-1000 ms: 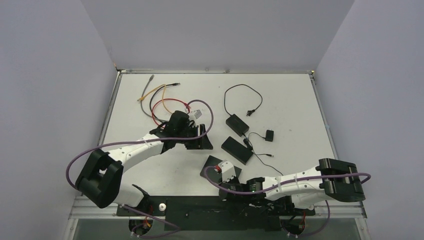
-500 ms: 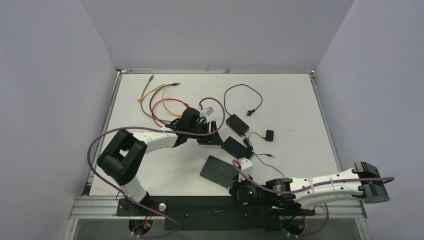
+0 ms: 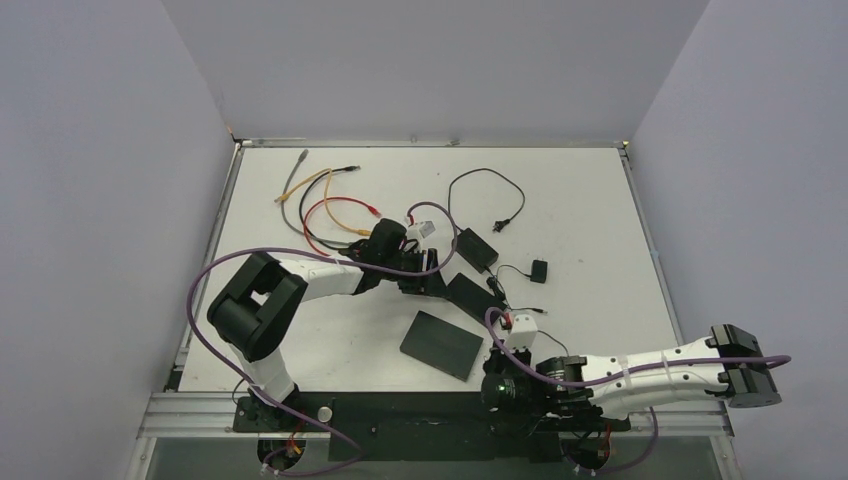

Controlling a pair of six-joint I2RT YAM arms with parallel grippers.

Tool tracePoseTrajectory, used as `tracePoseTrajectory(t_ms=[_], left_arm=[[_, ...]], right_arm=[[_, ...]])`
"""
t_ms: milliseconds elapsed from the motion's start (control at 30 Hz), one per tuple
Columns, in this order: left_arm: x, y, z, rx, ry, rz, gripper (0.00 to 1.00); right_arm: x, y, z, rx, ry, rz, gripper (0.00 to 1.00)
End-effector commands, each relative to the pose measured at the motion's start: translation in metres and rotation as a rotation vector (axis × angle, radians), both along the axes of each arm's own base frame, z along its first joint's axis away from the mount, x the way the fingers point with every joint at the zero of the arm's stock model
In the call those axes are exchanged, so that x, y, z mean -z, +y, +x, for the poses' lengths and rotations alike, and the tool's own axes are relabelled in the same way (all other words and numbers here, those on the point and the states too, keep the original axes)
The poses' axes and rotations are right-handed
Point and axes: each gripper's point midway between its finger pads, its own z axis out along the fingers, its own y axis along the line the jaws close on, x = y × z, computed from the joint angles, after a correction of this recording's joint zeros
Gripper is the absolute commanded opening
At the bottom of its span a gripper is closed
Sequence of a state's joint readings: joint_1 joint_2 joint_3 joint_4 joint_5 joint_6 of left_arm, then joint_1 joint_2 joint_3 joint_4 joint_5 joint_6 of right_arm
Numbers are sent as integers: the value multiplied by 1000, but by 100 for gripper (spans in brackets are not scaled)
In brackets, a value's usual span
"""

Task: Insert the plug into the switch port
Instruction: Adjust the switch port at the center of the board.

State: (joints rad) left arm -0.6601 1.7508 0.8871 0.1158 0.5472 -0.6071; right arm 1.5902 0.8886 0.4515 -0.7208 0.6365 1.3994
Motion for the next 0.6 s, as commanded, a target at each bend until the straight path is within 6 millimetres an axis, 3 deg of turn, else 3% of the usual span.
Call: tracePoseTrajectory(t_ms=[0, 567], left_arm=[[-4, -1, -1, 36, -45, -9, 50], [14, 17, -20, 37, -20, 32, 48]], right_arm=[[7, -15, 16, 107, -43, -33, 0], [22, 4, 37, 125, -24, -84, 0]])
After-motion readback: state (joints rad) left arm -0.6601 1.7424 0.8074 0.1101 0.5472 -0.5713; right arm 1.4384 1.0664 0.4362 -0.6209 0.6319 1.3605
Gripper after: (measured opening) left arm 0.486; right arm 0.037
